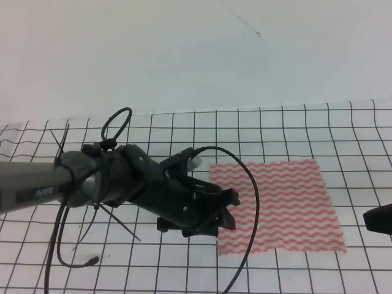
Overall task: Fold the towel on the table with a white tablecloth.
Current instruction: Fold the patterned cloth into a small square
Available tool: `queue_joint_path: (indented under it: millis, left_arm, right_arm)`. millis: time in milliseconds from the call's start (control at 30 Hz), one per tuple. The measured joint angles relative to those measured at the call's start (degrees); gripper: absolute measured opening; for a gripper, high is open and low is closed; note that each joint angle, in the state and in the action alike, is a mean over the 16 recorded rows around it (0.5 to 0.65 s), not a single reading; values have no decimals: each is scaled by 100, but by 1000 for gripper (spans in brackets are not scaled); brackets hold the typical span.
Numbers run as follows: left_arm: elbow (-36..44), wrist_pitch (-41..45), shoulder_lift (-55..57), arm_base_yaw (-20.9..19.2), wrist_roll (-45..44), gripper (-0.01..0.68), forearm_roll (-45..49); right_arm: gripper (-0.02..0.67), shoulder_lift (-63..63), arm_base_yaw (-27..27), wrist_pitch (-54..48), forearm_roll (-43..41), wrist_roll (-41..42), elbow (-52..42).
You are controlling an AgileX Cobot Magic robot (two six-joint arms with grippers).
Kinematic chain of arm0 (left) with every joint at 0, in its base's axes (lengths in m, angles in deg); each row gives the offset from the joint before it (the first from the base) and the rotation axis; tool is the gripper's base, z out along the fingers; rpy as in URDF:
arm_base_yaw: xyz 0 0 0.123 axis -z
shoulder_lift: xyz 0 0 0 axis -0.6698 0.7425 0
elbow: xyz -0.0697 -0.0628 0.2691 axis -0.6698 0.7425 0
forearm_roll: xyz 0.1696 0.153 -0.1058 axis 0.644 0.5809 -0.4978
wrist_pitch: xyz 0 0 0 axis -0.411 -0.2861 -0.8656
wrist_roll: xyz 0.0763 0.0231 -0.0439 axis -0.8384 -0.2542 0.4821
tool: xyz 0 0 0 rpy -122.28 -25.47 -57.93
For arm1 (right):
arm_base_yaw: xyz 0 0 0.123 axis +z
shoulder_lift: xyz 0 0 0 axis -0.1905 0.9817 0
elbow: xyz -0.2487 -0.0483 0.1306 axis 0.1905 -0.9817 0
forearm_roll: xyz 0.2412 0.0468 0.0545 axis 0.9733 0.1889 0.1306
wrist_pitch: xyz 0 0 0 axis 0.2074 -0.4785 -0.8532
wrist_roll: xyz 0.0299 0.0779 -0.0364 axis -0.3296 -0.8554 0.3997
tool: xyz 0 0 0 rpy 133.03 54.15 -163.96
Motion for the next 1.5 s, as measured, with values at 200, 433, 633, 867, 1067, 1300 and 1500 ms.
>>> queue_joint_path:
  millis: [200, 433, 633, 867, 1067, 1300, 1500]
  left_arm:
    - [-68, 105, 0, 0, -37, 275, 37]
    - [-81, 212, 0, -4, -12, 276, 219]
    - [-80, 237, 0, -8, 92, 277, 428]
    - [-80, 218, 13, -10, 195, 279, 504]
    - [-87, 221, 70, -10, 199, 277, 444]
    - [-112, 285, 148, -10, -102, 275, 54]
    - [-186, 344, 170, -10, -397, 267, -275]
  right_arm:
    - [-1, 0, 0, 5, 1, 1, 0]
    - [-1, 0, 0, 9, 1, 1, 0]
    - [-1, 0, 0, 9, 1, 1, 0]
    - [-1, 6, -1, 9, 1, 1, 0]
    - [-1, 12, -2, 11, 1, 1, 0]
    - [-1, 16, -3, 13, 1, 1, 0]
    - [-1, 16, -3, 18, 1, 1, 0]
